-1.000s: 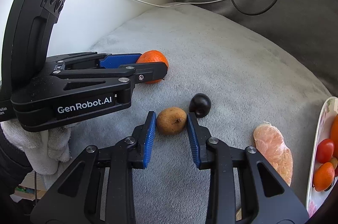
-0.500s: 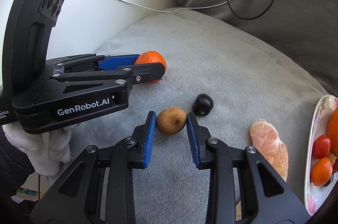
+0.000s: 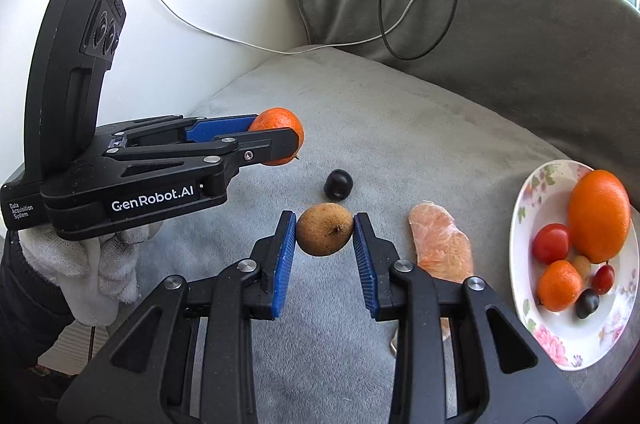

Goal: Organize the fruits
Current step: 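Carry both fruits into the plate and open both grippers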

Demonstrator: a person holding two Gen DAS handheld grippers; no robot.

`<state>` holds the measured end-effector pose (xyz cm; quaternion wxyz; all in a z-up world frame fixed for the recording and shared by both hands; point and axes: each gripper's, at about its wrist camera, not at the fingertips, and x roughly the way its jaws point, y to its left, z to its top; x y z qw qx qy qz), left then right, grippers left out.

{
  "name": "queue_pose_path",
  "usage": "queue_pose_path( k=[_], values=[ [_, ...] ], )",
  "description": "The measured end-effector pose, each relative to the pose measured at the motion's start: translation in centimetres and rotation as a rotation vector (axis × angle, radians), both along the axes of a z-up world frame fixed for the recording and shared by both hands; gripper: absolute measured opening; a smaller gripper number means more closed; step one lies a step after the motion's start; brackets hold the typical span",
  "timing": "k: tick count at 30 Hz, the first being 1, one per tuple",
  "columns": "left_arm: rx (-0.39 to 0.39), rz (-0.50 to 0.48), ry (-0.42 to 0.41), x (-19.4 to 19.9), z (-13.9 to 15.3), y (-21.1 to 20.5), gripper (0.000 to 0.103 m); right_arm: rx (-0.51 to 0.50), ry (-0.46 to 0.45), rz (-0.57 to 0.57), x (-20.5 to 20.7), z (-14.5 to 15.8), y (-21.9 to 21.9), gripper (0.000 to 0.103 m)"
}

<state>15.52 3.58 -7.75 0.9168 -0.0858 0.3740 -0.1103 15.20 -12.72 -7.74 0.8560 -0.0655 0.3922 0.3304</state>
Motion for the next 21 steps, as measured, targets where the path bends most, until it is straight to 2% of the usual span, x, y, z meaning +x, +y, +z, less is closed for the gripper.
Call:
queue_pose_path(
  k=[12, 21],
  values=[
    [-0.014, -0.091, -0.011, 0.8, 0.8, -5.3, 0.038, 0.047, -0.024, -0.17, -0.5, 1.7, -8.6, 0.031],
    [-0.008, -0.161, -0.009, 2.4, 1.0, -9.3, 0.038, 0.05, -0.027, -0.277, 0.1, 1.8, -14.2, 0.031]
  ],
)
